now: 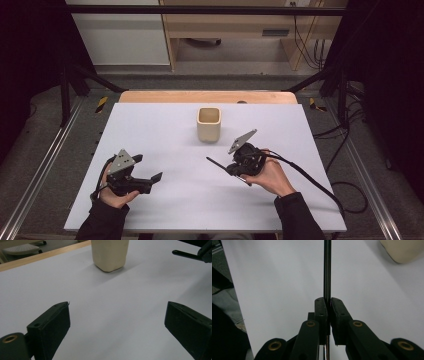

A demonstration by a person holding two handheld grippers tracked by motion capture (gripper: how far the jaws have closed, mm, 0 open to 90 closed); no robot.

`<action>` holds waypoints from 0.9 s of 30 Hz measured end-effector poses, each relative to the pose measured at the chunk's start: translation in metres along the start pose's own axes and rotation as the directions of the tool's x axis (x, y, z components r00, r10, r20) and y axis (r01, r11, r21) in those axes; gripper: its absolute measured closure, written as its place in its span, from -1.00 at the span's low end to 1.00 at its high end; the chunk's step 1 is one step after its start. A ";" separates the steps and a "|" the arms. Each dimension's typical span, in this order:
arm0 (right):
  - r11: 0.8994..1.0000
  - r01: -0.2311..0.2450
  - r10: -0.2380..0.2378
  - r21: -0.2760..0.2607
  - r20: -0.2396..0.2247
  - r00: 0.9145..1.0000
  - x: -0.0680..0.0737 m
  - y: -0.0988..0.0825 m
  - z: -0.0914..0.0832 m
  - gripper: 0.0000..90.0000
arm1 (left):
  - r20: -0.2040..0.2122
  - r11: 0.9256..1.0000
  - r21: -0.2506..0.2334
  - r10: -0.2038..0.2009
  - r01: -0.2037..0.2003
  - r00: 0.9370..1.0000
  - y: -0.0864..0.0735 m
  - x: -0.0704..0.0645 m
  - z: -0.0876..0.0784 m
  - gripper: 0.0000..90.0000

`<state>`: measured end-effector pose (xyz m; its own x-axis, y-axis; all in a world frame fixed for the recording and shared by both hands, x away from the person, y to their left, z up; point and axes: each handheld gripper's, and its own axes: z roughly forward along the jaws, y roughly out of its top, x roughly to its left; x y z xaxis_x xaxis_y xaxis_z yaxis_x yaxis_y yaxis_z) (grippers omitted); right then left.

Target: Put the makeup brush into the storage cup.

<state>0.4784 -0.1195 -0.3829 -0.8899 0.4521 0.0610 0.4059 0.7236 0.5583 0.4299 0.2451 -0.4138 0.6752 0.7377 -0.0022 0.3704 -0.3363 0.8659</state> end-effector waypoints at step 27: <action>0.998 0.063 -0.063 0.000 -0.062 0.996 0.008 0.014 -0.005 0.87 | 0.087 0.969 0.081 0.225 -0.232 0.971 0.035 -0.038 0.022 -0.87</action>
<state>0.4758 -0.1078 -0.3704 -0.9247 0.3728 0.0768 0.3491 0.7505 0.5611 0.4313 0.1920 -0.3946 0.7937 0.5897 0.1493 0.2540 -0.5443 0.7995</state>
